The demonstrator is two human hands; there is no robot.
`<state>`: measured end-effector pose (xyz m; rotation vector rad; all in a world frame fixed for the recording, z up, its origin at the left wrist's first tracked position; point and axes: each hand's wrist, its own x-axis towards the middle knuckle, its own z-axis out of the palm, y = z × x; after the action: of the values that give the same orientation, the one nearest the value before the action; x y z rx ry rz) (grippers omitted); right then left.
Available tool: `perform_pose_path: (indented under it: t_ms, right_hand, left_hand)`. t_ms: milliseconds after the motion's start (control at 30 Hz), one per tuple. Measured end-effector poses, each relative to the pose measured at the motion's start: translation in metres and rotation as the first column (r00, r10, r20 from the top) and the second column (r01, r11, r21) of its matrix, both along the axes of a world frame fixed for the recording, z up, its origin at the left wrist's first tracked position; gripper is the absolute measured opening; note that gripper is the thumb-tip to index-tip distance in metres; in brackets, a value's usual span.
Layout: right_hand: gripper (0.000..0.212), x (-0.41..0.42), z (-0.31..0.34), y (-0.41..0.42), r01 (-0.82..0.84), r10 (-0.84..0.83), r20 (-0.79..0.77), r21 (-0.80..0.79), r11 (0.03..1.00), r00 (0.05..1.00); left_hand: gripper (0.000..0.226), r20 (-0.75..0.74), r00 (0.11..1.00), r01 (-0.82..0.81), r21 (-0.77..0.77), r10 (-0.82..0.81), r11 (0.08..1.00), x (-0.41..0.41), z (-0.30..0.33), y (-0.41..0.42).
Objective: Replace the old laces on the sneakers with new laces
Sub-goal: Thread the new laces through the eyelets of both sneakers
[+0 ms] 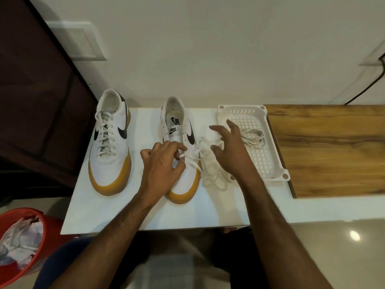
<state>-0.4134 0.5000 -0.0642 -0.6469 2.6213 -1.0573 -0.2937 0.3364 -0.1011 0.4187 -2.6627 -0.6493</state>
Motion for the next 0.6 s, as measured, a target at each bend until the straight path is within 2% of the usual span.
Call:
perform_pose_path:
  t_ms: [33, 67, 100, 167, 233, 333, 433, 500, 600]
  right_hand:
    - [0.045, 0.002, -0.002, 0.0, -0.009, 0.02, -0.077, 0.15, 0.989, 0.997]
    - [0.036, 0.004, -0.002, 0.001, -0.02, 0.05, -0.129, 0.227, 0.974, 0.99]
    - [0.026, 0.007, -0.001, 0.0, -0.047, 0.081, -0.132, 0.237, 0.97, 0.988]
    - [0.015, 0.015, 0.004, -0.003, -0.162, 0.168, -0.024, 0.168, 0.972, 0.985]
    - [0.02, 0.025, 0.005, -0.012, -0.271, 0.262, 0.076, 0.159, 0.949, 0.962]
    - [0.022, 0.039, 0.0, -0.027, -0.269, 0.265, 0.045, 0.182, 0.946, 0.963]
    - [0.018, 0.042, -0.009, -0.034, -0.211, 0.207, 0.042, 0.178, 0.961, 0.977]
    - [0.018, 0.041, -0.014, -0.035, -0.177, 0.167, 0.075, 0.155, 0.972, 0.983]
    - [0.023, 0.041, -0.018, -0.035, -0.159, 0.151, 0.084, 0.093, 0.983, 0.985]
  left_hand:
    - [0.02, 0.002, 1.0, -0.011, -0.027, 0.011, 1.0, 0.0, 0.0, -0.001]
    - [0.017, 0.005, 1.0, -0.021, -0.052, 0.022, 0.998, 0.0, 0.001, -0.002]
    - [0.015, 0.007, 0.999, -0.032, -0.066, 0.032, 0.997, 0.0, 0.001, -0.004]
    - [0.012, 0.008, 0.999, -0.042, -0.065, 0.043, 0.997, 0.0, 0.002, -0.008]
    - [0.01, 0.001, 0.999, -0.048, -0.04, 0.048, 0.998, -0.001, 0.002, -0.012]
    - [0.01, -0.019, 0.999, -0.041, 0.05, 0.042, 0.998, -0.003, 0.002, -0.019]
    - [0.013, 0.015, 0.995, 0.094, 0.041, -0.095, 0.995, -0.001, 0.003, -0.026]
    - [0.019, 0.089, 0.97, 0.217, 0.104, -0.227, 0.971, 0.004, 0.006, -0.036]
    - [0.039, 0.2, 0.916, 0.315, 0.176, -0.347, 0.933, 0.01, 0.009, -0.047]
